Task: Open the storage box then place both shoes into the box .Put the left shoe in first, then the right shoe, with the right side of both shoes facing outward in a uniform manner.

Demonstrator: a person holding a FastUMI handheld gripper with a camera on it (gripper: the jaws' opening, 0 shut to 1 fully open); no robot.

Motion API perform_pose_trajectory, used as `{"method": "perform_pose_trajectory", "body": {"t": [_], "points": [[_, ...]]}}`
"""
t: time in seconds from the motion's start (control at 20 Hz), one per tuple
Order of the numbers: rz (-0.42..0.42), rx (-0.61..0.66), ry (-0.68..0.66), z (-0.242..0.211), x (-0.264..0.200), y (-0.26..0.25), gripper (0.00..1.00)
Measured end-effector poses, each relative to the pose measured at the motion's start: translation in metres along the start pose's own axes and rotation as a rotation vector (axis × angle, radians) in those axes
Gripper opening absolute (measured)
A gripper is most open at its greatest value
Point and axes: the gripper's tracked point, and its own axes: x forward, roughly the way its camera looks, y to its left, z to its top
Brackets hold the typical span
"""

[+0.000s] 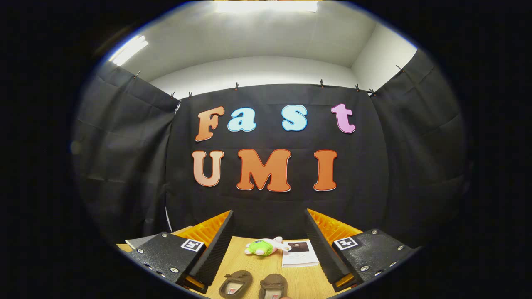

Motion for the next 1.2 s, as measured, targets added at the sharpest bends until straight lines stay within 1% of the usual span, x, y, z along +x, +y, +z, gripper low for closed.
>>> {"method": "perform_pose_trajectory", "body": {"t": [0.15,0.35,0.5,0.7,0.8,1.05,1.2], "points": [[0.008,0.010,0.001,-0.003,0.000,0.004,0.98],[0.047,0.033,0.018,-0.014,0.001,0.018,0.98],[0.071,0.035,0.052,-0.034,0.006,0.032,0.98],[0.139,0.069,0.125,-0.066,0.012,0.066,0.98],[0.150,0.077,0.166,-0.083,0.016,0.078,0.98],[0.269,0.146,0.291,-0.126,0.023,0.124,0.98],[0.348,0.235,0.393,-0.154,0.024,0.154,0.98]]}}
